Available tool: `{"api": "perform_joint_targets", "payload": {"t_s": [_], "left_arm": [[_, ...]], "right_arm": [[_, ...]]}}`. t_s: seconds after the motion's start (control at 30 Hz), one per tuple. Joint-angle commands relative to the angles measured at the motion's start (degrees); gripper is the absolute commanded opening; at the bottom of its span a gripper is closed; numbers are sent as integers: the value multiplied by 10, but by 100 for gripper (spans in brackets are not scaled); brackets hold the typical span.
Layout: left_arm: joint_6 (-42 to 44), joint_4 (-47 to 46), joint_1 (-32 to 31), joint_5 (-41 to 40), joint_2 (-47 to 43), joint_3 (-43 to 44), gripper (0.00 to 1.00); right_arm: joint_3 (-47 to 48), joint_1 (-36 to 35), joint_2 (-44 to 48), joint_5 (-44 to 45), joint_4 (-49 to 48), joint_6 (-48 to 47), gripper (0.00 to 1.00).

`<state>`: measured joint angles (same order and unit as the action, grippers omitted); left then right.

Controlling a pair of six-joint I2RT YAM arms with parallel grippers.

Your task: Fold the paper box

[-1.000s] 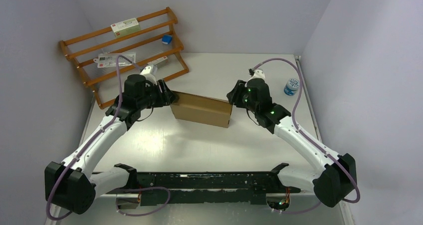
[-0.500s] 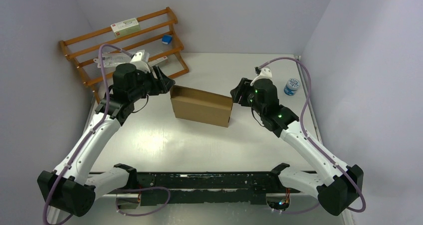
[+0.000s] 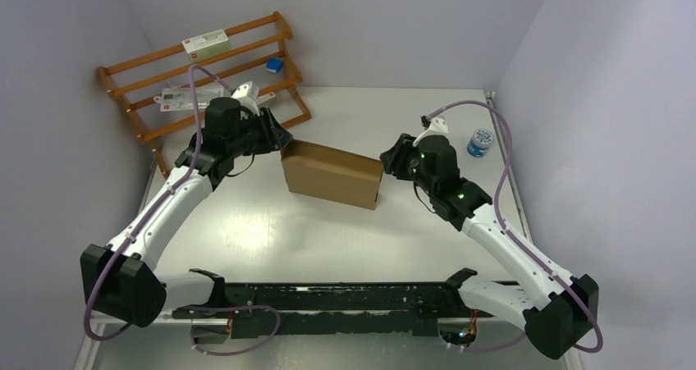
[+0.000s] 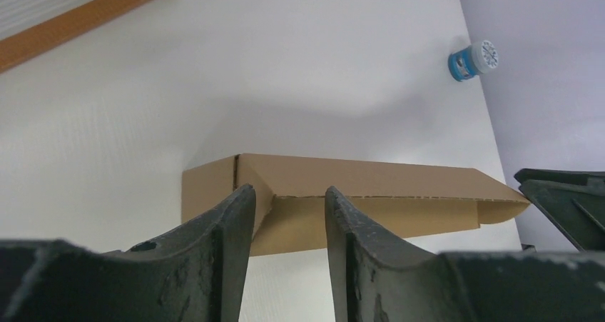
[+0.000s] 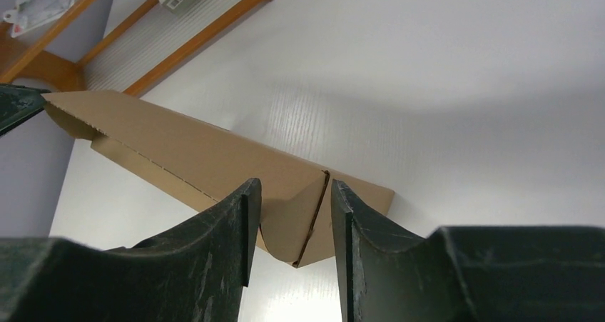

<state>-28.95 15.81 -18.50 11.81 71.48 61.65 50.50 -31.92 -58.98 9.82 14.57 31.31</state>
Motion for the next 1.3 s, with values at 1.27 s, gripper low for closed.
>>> {"api": "perform_joint_targets", "payload": {"t_s": [1.27], "left_arm": [[-60,-76,28,77,-16,-36,63]], "right_arm": [[-162,2,18,-31,-81,12,46]]}}
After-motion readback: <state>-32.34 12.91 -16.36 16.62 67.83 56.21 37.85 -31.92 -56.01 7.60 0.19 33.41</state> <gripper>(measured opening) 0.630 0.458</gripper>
